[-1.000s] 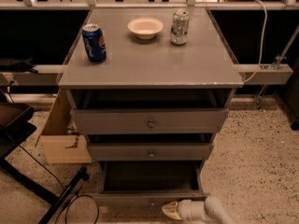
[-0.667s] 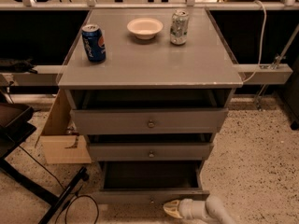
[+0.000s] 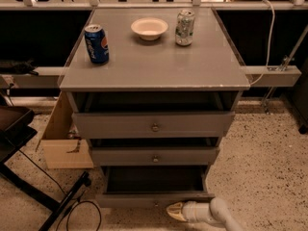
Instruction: Close bottom drawer
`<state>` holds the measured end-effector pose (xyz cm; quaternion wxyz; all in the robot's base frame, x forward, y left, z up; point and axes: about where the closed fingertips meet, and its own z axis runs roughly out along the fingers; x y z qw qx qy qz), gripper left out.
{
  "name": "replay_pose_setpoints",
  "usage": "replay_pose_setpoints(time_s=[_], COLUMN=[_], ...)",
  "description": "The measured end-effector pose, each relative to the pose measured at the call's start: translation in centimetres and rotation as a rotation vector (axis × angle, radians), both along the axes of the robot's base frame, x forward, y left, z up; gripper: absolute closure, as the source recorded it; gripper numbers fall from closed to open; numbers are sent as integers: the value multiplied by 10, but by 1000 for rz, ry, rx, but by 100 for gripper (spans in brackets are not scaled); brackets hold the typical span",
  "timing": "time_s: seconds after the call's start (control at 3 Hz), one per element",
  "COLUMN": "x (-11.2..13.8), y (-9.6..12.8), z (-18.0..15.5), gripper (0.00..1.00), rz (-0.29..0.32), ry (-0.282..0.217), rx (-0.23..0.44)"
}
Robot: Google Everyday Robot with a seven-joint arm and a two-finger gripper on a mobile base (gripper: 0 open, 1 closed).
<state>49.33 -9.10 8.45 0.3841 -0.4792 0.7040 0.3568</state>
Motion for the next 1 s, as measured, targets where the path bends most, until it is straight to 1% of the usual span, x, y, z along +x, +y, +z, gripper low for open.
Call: replay_pose_setpoints(time_s=[0.33,0.67,1.0], x=[11,35,33], y=[-3,-10,-9], z=[1,6,6], gripper=[100,100,100], rz=[-2,-11,-11], ry=[-20,-60,-60], rx=[3,9,9])
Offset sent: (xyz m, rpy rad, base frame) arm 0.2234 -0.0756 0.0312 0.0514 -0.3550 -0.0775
